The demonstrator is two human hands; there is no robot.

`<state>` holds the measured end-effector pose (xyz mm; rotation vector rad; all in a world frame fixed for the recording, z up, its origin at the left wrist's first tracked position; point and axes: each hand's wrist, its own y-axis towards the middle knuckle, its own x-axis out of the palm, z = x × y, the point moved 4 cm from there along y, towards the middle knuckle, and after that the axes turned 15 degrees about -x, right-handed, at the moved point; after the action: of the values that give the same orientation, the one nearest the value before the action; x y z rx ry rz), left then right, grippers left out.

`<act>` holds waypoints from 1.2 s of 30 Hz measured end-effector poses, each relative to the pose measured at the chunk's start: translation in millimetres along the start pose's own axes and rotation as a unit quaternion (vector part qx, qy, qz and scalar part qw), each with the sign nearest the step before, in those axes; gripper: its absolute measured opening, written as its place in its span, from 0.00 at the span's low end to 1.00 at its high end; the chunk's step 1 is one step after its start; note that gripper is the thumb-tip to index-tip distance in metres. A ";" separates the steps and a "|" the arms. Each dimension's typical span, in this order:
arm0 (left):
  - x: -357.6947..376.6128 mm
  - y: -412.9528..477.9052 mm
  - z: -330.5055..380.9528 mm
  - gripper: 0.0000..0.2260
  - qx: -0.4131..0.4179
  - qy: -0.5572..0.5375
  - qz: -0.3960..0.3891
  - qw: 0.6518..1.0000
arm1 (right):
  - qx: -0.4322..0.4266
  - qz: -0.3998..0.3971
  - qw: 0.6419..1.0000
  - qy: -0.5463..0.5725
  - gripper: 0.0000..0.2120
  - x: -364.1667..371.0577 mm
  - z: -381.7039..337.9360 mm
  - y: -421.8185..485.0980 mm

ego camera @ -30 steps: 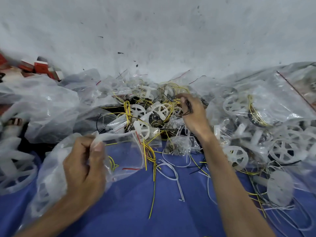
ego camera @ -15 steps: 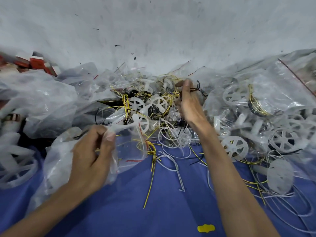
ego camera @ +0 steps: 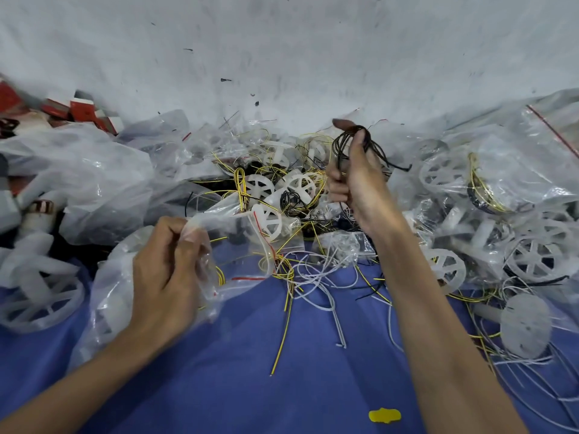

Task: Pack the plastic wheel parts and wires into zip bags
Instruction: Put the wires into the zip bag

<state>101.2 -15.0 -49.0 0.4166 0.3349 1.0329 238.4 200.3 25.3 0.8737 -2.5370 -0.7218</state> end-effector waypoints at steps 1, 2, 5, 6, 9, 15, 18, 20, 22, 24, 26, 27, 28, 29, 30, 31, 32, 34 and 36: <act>0.3 1.3 -0.7 0.10 -0.004 0.000 -0.002 1.000 | 0.000 0.003 1.000 -0.012 0.17 0.0 0.5 1.1; -0.1 2.1 -1.2 0.10 -0.005 0.000 -0.003 1.000 | 0.009 0.005 1.000 -0.014 0.17 0.1 1.2 1.6; -1.1 3.7 -1.0 0.09 -0.010 -0.009 -0.010 1.000 | 0.060 -0.021 0.998 0.026 0.17 3.9 1.4 -0.7; -1.7 4.1 -0.7 0.09 -0.011 -0.014 -0.012 1.000 | 0.073 -0.046 0.995 0.043 0.16 5.8 0.5 -2.2; -0.9 4.7 1.2 0.09 -0.012 -0.029 -0.024 0.999 | 0.109 -0.150 0.978 0.093 0.14 19.9 -4.3 -11.7; 2.1 -1.1 10.6 0.08 0.029 -0.014 -0.034 0.999 | 0.221 -0.415 0.882 -0.030 0.16 71.7 0.2 -45.8; 5.8 -11.7 18.8 0.06 0.079 0.010 -0.038 0.996 | 0.276 -0.487 0.813 -0.161 0.14 91.9 21.7 -68.8; 13.2 -24.0 22.1 0.08 0.121 0.048 -0.054 0.990 | 0.236 -0.511 0.798 -0.216 0.11 97.0 28.4 -75.9; 22.7 -38.2 24.2 0.06 0.169 0.083 -0.083 0.979 | 0.185 -0.511 0.809 -0.226 0.15 98.7 20.8 -74.8; 28.1 -47.0 25.0 0.07 0.205 0.096 -0.107 0.968 | 0.117 -0.505 0.828 -0.213 0.22 95.4 15.3 -72.7; 29.5 -48.4 26.1 0.09 0.228 0.104 -0.111 0.962 | 0.088 -0.451 0.875 -0.154 0.16 88.0 17.3 -77.9; 29.7 -47.6 27.2 0.10 0.240 0.111 -0.107 0.959 | 0.117 -0.400 0.905 -0.087 0.10 87.5 17.8 -81.8; 29.3 -46.7 28.4 0.11 0.247 0.114 -0.102 0.957 | 0.171 -0.347 0.922 -0.019 0.09 88.2 21.2 -86.1; 28.5 -45.8 30.0 0.11 0.253 0.112 -0.097 0.956 | 0.208 -0.313 0.926 0.028 0.12 90.6 24.6 -91.6; 26.9 -45.2 31.7 0.10 0.260 0.108 -0.092 0.955 | 0.220 -0.309 0.925 0.038 0.13 92.3 28.1 -96.4; 25.7 -45.3 33.3 0.09 0.267 0.102 -0.087 0.954 | 0.218 -0.317 0.923 0.028 0.12 93.0 29.6 -100.7; 23.9 -45.7 34.8 0.07 0.275 0.097 -0.084 0.953 | 0.203 -0.342 0.917 0.005 0.11 94.2 28.3 -104.8; 20.2 -46.5 37.6 0.07 0.284 0.092 -0.080 0.951 | 0.204 -0.369 0.904 -0.070 0.18 97.2 24.7 -107.1; 16.7 -47.2 40.3 0.06 0.295 0.091 -0.070 0.949 | 0.167 -0.424 0.866 -0.207 0.21 99.3 18.5 -106.6</act>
<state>163.1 -28.5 -37.8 0.8248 0.8368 0.8183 205.0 70.1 -33.9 2.2462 -2.6047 -0.7601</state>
